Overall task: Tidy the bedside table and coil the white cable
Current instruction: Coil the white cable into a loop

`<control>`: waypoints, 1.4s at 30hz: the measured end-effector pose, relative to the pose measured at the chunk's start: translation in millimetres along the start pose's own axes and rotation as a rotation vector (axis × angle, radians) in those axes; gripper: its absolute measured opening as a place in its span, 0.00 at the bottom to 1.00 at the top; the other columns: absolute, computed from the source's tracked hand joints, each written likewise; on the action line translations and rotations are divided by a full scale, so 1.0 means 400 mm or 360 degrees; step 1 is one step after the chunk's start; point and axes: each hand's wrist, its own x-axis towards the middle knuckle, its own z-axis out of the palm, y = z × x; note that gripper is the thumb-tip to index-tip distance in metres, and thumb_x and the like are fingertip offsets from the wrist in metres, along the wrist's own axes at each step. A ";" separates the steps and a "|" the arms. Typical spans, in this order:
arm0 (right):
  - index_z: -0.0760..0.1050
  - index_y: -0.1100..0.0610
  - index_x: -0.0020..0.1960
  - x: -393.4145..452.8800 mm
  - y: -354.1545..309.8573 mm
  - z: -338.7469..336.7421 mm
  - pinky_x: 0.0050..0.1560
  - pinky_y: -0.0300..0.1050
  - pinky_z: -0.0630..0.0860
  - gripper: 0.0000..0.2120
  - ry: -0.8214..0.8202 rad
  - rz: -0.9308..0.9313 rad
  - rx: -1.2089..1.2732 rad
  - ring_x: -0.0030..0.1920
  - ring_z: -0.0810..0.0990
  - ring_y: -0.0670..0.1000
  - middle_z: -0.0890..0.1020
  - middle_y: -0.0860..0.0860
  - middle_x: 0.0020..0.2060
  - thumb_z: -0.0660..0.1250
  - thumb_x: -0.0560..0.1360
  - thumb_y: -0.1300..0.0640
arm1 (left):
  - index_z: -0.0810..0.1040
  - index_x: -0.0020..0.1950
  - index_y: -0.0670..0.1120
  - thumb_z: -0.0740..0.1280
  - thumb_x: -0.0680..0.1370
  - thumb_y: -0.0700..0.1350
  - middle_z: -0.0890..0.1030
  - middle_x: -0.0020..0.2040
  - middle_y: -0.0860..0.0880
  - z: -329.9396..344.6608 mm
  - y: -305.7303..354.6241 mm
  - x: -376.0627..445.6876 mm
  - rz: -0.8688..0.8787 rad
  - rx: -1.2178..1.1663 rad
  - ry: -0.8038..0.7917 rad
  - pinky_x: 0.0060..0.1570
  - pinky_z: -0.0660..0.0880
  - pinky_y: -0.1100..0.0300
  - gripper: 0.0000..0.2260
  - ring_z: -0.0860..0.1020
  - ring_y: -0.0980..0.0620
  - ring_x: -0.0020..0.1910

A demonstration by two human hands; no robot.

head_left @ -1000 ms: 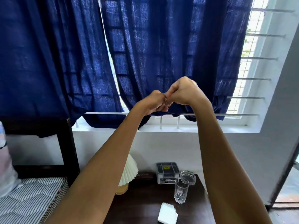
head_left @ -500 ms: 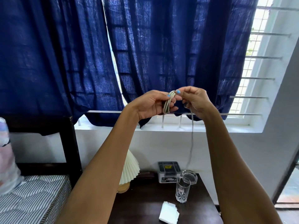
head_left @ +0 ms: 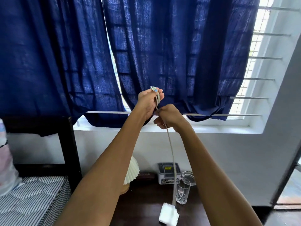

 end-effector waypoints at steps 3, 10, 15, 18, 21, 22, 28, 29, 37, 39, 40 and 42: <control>0.78 0.67 0.49 -0.011 -0.023 -0.018 0.23 0.36 0.71 0.09 -0.0005 0.0015 -0.0344 0.24 0.74 0.49 0.83 0.59 0.35 0.63 0.74 0.63 | 0.78 0.52 0.35 0.60 0.80 0.36 0.78 0.39 0.47 -0.023 -0.005 0.021 0.0082 0.0248 0.0150 0.43 0.79 0.62 0.08 0.78 0.52 0.41; 0.80 0.60 0.42 -0.034 -0.087 -0.086 0.46 0.53 0.82 0.10 0.0377 -0.0308 -0.0810 0.42 0.83 0.57 0.83 0.56 0.40 0.73 0.62 0.57 | 0.76 0.50 0.37 0.57 0.80 0.36 0.76 0.38 0.48 -0.075 -0.012 -0.015 0.0042 0.0851 -0.0138 0.38 0.77 0.70 0.08 0.75 0.55 0.38; 0.84 0.54 0.35 -0.051 -0.107 -0.139 0.44 0.46 0.80 0.03 0.0401 -0.0701 -0.0753 0.37 0.81 0.44 0.83 0.44 0.30 0.77 0.65 0.58 | 0.76 0.54 0.36 0.57 0.81 0.37 0.77 0.42 0.45 -0.062 0.005 -0.056 -0.0151 0.1012 -0.0438 0.45 0.77 0.66 0.10 0.76 0.53 0.40; 0.83 0.54 0.36 -0.046 -0.096 -0.159 0.38 0.37 0.76 0.05 0.0410 -0.0808 -0.0625 0.30 0.77 0.40 0.81 0.43 0.27 0.78 0.64 0.56 | 0.76 0.51 0.37 0.53 0.82 0.41 0.77 0.42 0.44 -0.040 0.014 -0.077 -0.0307 0.0989 -0.0528 0.46 0.77 0.62 0.14 0.77 0.51 0.40; 0.82 0.56 0.36 -0.025 -0.060 -0.170 0.35 0.31 0.75 0.06 0.0390 -0.0804 -0.0384 0.30 0.78 0.40 0.82 0.45 0.30 0.78 0.64 0.56 | 0.76 0.54 0.35 0.52 0.83 0.42 0.78 0.43 0.43 -0.029 0.024 -0.092 -0.0400 0.0844 -0.0702 0.46 0.78 0.58 0.16 0.76 0.52 0.37; 0.81 0.56 0.36 -0.015 -0.043 -0.171 0.35 0.34 0.75 0.06 0.0366 -0.0774 -0.0222 0.31 0.79 0.42 0.83 0.47 0.30 0.78 0.65 0.57 | 0.76 0.55 0.35 0.53 0.82 0.42 0.78 0.44 0.43 -0.028 0.028 -0.093 -0.0417 0.0772 -0.0768 0.46 0.79 0.59 0.15 0.76 0.54 0.34; 0.79 0.56 0.41 0.019 0.084 -0.121 0.32 0.42 0.66 0.07 0.0230 -0.0308 0.0788 0.28 0.68 0.47 0.77 0.50 0.30 0.69 0.74 0.53 | 0.77 0.56 0.33 0.51 0.80 0.39 0.78 0.35 0.47 -0.023 0.031 -0.082 -0.0449 0.0408 -0.0855 0.44 0.79 0.60 0.18 0.75 0.56 0.31; 0.79 0.55 0.42 0.019 0.101 -0.108 0.30 0.39 0.65 0.07 0.0203 -0.0255 0.0842 0.29 0.68 0.46 0.77 0.49 0.29 0.67 0.76 0.53 | 0.76 0.57 0.32 0.50 0.80 0.39 0.78 0.36 0.46 -0.024 0.026 -0.078 -0.0457 0.0351 -0.0825 0.45 0.79 0.60 0.18 0.76 0.55 0.32; 0.78 0.62 0.53 -0.012 0.138 -0.018 0.26 0.35 0.66 0.10 0.0059 -0.0027 0.0377 0.28 0.69 0.47 0.79 0.55 0.36 0.61 0.79 0.59 | 0.75 0.45 0.35 0.53 0.82 0.38 0.75 0.39 0.43 -0.047 -0.035 -0.025 -0.0278 0.0142 -0.0314 0.49 0.77 0.58 0.14 0.74 0.53 0.37; 0.78 0.64 0.50 -0.017 0.128 -0.010 0.27 0.37 0.68 0.09 0.0036 -0.0065 0.0064 0.28 0.70 0.48 0.81 0.58 0.39 0.60 0.78 0.61 | 0.74 0.42 0.36 0.54 0.82 0.38 0.75 0.38 0.44 -0.057 -0.050 -0.012 -0.0223 0.0159 -0.0198 0.49 0.77 0.58 0.13 0.74 0.54 0.34; 0.78 0.65 0.48 -0.016 0.123 -0.007 0.29 0.39 0.71 0.09 0.0025 -0.0095 -0.0149 0.29 0.72 0.50 0.82 0.58 0.40 0.61 0.77 0.62 | 0.75 0.41 0.37 0.55 0.82 0.38 0.75 0.37 0.44 -0.063 -0.060 -0.005 -0.0201 0.0199 -0.0144 0.49 0.77 0.58 0.13 0.75 0.55 0.32; 0.78 0.67 0.48 -0.015 0.109 -0.002 0.39 0.48 0.78 0.09 0.0013 -0.0171 -0.0631 0.37 0.78 0.56 0.83 0.60 0.45 0.63 0.75 0.63 | 0.75 0.41 0.39 0.57 0.82 0.39 0.76 0.37 0.45 -0.072 -0.078 0.010 -0.0161 0.0299 -0.0006 0.50 0.77 0.58 0.12 0.76 0.55 0.32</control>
